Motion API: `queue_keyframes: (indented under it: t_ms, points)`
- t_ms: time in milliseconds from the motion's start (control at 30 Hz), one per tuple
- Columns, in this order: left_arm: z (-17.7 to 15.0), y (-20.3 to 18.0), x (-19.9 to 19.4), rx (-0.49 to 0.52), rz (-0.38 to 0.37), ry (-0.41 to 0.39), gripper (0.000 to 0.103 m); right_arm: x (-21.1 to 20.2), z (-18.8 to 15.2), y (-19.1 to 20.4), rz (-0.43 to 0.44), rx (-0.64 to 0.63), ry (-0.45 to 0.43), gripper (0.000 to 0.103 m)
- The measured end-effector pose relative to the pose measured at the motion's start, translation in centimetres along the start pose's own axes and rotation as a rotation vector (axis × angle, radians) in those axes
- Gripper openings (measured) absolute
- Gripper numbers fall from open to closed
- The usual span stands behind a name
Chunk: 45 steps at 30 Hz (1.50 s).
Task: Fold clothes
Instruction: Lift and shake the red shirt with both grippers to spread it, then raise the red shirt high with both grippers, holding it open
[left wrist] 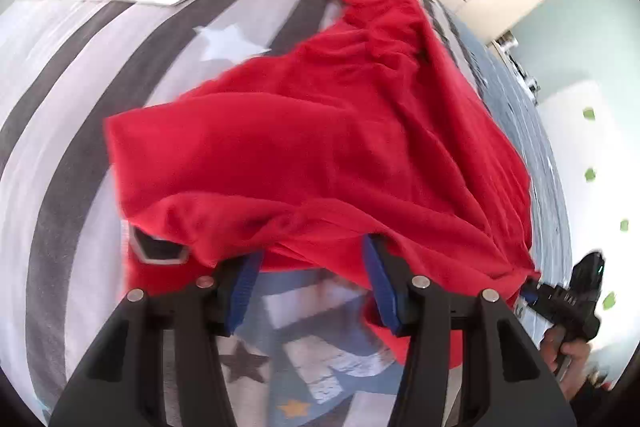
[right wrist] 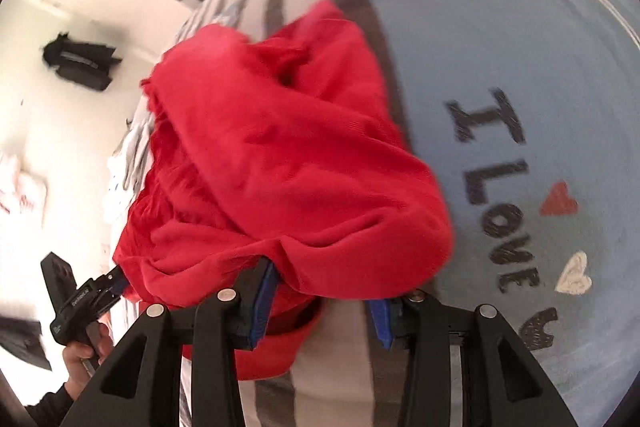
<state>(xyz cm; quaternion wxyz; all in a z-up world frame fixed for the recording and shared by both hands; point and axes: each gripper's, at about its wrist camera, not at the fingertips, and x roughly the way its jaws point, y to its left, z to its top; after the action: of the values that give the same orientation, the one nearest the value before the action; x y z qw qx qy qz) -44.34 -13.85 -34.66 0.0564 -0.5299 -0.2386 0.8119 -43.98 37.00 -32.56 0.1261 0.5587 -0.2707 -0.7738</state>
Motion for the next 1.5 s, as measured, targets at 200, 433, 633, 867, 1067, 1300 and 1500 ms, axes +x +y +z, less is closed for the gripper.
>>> queue_keyframes:
  t_ms: [200, 433, 633, 867, 1067, 1300, 1500]
  points:
    - [-0.4, 0.8, -1.3, -0.016, -0.027, -0.009, 0.048, -0.1, -0.5, -1.6, 0.078, 0.109, -0.013, 0.038]
    - [0.1, 0.4, -0.7, -0.015, -0.026, -0.018, 0.048, 0.3, 0.7, -1.9, 0.131, 0.148, -0.016, 0.038]
    - [1.1, -1.0, 1.8, 0.065, 0.049, -0.017, 0.013, 1.9, 2.6, -0.8, 0.079, 0.097, 0.011, 0.023]
    - [1.1, -2.3, -1.9, 0.120, 0.036, -0.086, 0.003, -0.2, 2.6, 1.5, 0.103, 0.020, -0.042, 0.011]
    - [1.9, -5.1, -10.4, 0.155, -0.039, -0.214, 0.003, -6.4, 2.0, 5.7, 0.132, -0.068, -0.162, 0.006]
    - [6.0, -11.6, -22.0, 0.246, -0.101, -0.428, 0.002, -18.6, 2.6, 14.5, 0.168, -0.225, -0.379, 0.005]
    - [8.6, -17.0, -35.6, 0.356, -0.168, -0.574, 0.002, -31.5, 2.7, 22.6, 0.171, -0.336, -0.574, 0.005]
